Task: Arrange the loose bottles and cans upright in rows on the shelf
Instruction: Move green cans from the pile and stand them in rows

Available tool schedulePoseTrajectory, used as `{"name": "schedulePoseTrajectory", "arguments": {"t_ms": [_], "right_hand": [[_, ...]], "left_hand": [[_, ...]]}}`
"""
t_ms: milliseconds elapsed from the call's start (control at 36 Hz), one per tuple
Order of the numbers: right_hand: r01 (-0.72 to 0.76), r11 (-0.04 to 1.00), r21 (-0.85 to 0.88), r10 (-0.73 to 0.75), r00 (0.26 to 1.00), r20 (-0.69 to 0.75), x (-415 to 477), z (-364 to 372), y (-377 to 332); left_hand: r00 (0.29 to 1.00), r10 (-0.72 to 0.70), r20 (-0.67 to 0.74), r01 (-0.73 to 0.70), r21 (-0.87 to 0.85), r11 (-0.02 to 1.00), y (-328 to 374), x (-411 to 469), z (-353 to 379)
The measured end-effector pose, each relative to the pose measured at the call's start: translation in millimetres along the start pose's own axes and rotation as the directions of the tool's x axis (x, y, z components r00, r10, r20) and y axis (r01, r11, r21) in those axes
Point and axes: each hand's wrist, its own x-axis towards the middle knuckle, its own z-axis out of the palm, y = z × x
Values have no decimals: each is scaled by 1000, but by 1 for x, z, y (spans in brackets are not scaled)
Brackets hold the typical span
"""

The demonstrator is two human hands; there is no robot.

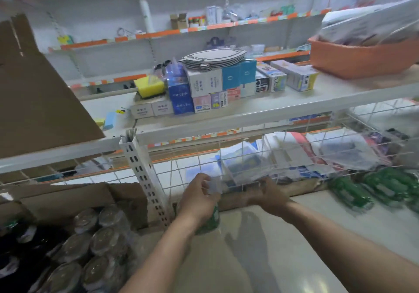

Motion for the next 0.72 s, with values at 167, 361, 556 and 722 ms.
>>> {"name": "schedulePoseTrajectory", "arguments": {"t_ms": [167,361,556,722], "right_hand": [[-186,982,24,186,949,-252,-41,-104,48],[-391,918,73,382,817,-433,-103,-221,113],[-531,833,157,526,671,-523,-144,-294,181],[-589,794,149,524,540,-659,-151,-334,207]], "left_hand": [[958,96,270,-97,-10,995,63,9,102],[879,127,460,-116,-53,992,121,7,246],[813,81,576,-83,-24,996,149,4,344],[751,57,658,-75,-1,997,169,5,391]]}}
